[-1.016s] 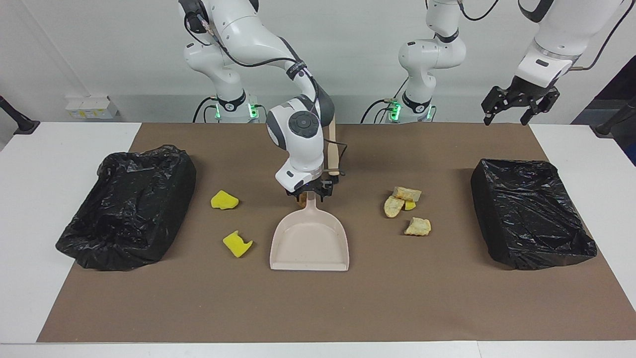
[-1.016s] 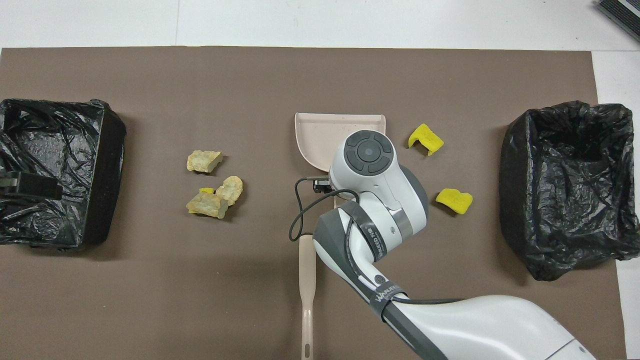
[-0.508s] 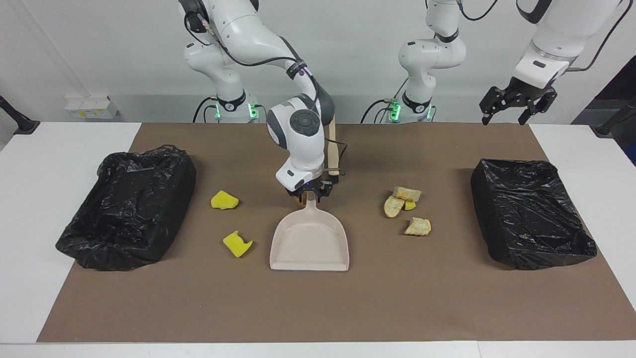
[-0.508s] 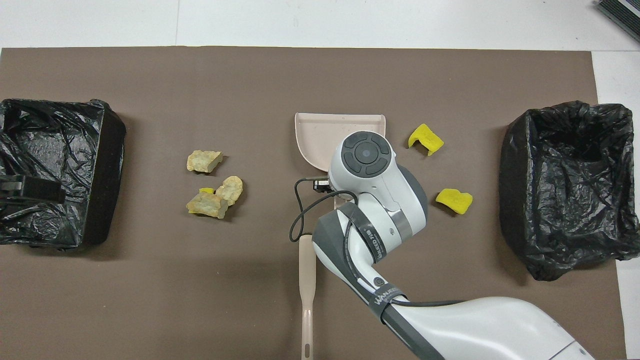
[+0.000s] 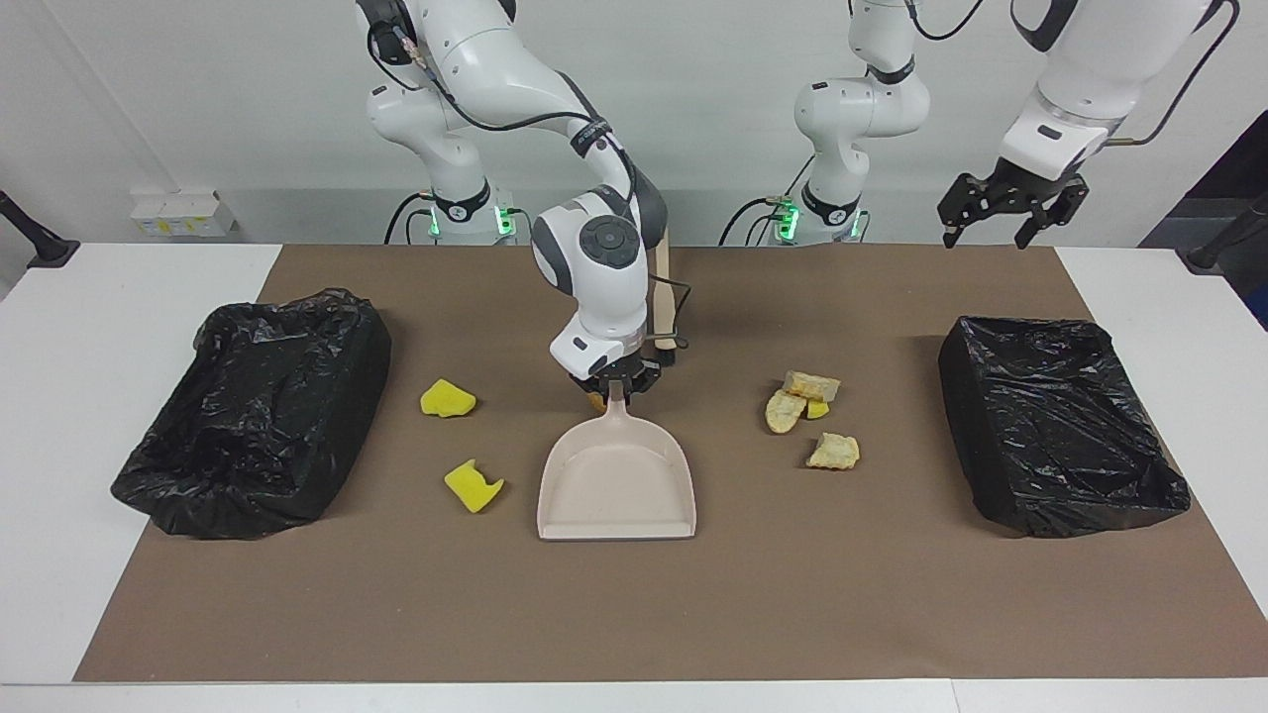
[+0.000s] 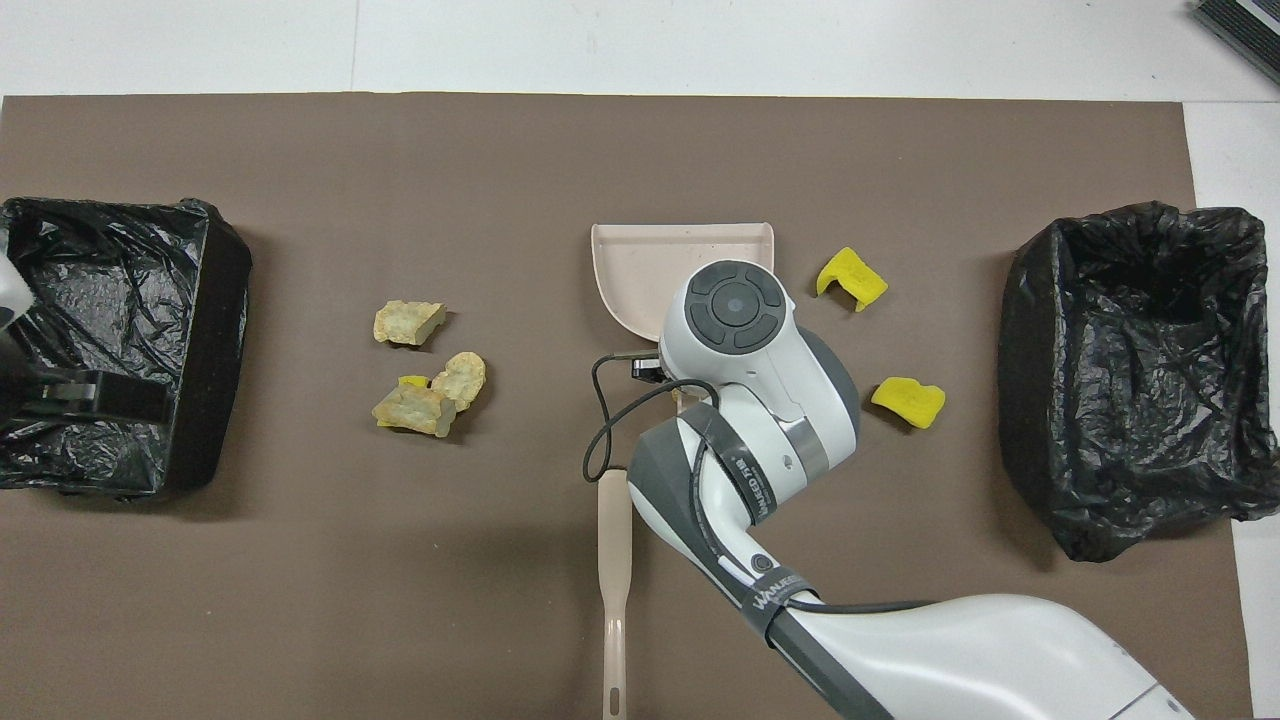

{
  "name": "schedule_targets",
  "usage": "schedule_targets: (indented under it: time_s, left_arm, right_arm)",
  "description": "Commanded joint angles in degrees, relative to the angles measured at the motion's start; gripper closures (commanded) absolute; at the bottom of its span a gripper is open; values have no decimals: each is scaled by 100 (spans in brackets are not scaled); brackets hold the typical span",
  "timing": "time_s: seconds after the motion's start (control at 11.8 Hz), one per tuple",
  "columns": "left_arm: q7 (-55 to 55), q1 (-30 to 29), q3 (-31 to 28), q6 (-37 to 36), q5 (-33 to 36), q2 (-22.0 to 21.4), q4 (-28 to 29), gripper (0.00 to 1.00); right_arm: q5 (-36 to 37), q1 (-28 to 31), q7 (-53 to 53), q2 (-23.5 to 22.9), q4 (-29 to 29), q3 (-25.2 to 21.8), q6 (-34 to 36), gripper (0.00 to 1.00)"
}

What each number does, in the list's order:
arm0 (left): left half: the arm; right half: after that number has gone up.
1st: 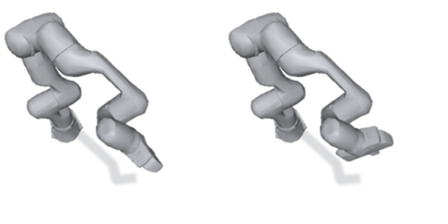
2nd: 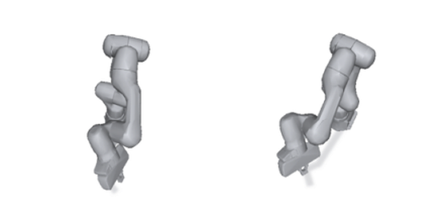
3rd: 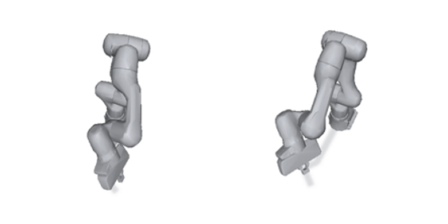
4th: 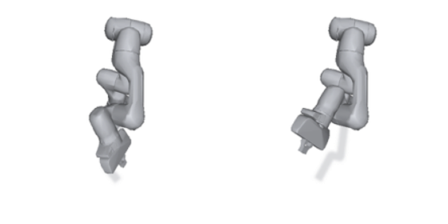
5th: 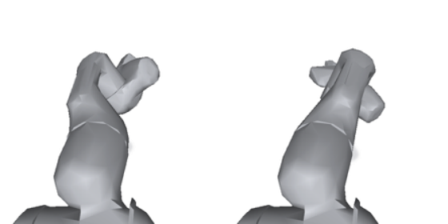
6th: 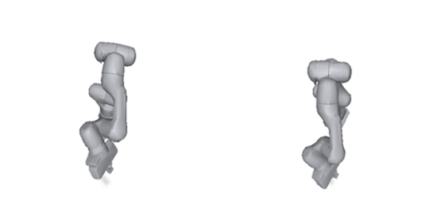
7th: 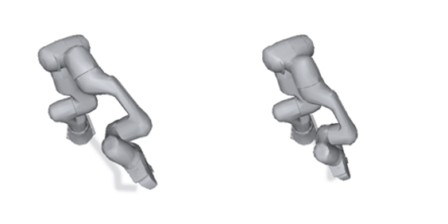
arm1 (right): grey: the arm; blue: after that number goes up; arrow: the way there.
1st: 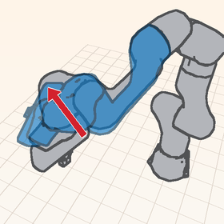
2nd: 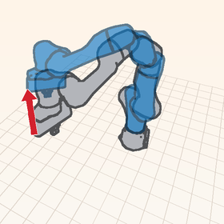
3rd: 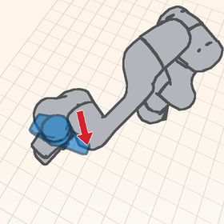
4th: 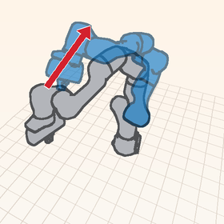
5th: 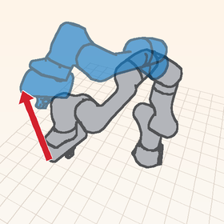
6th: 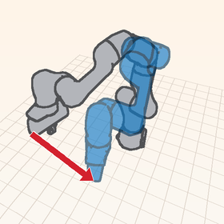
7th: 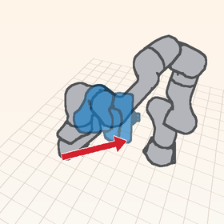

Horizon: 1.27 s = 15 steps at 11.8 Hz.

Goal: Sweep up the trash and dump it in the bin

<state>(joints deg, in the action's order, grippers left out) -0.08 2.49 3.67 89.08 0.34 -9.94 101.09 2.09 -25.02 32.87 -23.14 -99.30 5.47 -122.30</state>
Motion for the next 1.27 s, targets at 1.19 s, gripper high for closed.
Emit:
schedule_targets:
  time_s: [1.19]
  left_arm:
    - [4910, 4759, -24, 3332, -324, 543, 2933, 0]
  right_arm:
    - [747, 1859, -8028, 618, 252, -2, 1024, 100]
